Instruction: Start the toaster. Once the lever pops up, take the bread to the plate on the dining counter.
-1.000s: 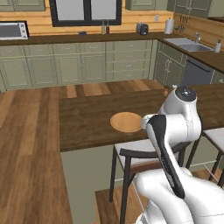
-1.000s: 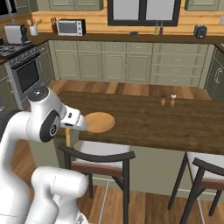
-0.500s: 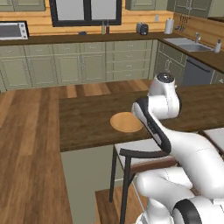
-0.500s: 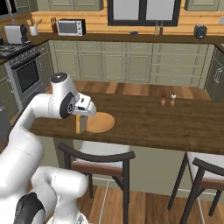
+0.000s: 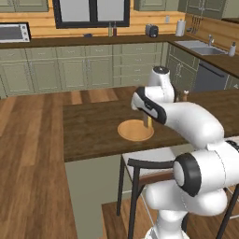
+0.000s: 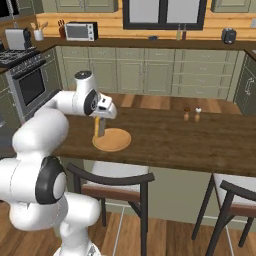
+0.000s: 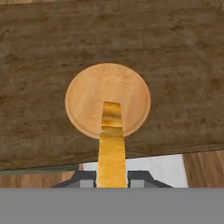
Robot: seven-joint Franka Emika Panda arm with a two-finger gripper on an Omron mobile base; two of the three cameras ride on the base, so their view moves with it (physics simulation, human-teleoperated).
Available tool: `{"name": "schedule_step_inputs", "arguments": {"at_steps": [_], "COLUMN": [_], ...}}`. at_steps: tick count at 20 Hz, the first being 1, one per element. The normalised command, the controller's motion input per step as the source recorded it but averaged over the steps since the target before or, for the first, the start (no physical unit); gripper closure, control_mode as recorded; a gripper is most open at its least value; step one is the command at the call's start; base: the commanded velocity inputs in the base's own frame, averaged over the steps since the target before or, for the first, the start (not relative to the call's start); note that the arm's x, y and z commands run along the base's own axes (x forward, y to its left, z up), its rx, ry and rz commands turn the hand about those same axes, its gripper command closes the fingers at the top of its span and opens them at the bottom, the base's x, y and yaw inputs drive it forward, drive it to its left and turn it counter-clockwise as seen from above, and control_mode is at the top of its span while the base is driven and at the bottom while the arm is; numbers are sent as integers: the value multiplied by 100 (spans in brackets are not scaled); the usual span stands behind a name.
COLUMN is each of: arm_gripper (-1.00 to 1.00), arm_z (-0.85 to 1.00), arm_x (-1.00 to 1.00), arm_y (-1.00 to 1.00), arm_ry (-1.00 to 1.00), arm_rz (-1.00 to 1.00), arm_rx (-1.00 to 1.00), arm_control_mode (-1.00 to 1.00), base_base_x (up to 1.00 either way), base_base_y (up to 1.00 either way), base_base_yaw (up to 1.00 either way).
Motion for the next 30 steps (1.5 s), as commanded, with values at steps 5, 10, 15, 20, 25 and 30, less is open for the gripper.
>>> {"name": "schedule_step_inputs", "arguments": {"at_steps": [5, 10, 15, 20, 25, 30], "arm_gripper": [100, 100, 100, 100, 100, 100], "arm_z": [-34, -49, -49, -51, -20, -6], "arm_x": [100, 60, 22, 27, 35, 41], "arm_y": [3, 0, 5, 0, 1, 1], "arm_ry": [0, -1, 0, 0, -5, 0], "arm_rz": [0, 1, 10, 12, 13, 14], "arm_rx": [14, 19, 3, 0, 0, 4], "arm_control_mode": [-100, -100, -100, -100, -100, -100], "base_base_x": [0, 0, 0, 0, 0, 0], "base_base_y": [0, 0, 0, 0, 0, 0], "base_base_yaw": [0, 0, 0, 0, 0, 0]}}
